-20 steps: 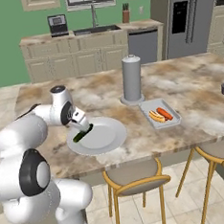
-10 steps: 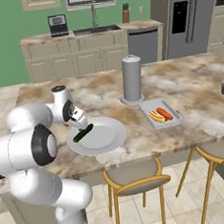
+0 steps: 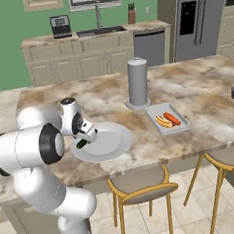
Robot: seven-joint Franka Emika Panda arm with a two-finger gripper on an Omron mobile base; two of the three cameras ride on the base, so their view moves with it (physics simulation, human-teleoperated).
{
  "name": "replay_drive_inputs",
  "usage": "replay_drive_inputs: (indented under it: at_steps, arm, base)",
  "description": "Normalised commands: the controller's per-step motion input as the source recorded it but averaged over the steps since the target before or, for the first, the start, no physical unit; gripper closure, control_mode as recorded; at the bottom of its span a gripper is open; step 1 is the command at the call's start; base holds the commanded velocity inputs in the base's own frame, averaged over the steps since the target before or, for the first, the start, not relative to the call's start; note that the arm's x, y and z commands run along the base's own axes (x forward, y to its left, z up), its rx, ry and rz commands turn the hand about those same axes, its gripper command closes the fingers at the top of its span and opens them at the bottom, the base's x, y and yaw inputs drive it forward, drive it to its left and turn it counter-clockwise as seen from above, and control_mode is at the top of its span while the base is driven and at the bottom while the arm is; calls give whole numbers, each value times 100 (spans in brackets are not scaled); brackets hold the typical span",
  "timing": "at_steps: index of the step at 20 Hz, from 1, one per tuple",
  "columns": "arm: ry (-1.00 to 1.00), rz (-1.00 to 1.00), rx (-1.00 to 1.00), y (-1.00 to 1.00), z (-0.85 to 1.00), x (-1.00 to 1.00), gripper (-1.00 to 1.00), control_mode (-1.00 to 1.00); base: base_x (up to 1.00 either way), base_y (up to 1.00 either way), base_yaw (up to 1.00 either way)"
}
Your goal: Place one cooked food and one vegetable from the large plate to each tupperware container.
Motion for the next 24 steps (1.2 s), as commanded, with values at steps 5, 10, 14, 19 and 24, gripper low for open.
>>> replay_drive_inputs:
  at_steps: [5, 10, 14, 19, 24]
  arm:
    - [0, 0, 0, 17, -7, 41, -100, -100]
    - [0, 0, 0, 15, -15, 31, -100, -100]
    - [0, 0, -1, 0, -35, 8, -100, -100]
    - [0, 0, -2, -6, -48, 0, -100, -100]
    - [-2, 0, 0, 0, -11, 0, -100, -100]
  base:
    - [0, 0, 0]
    - [0, 0, 0]
    - [0, 0, 0]
    - [0, 0, 0]
    - [0, 0, 0]
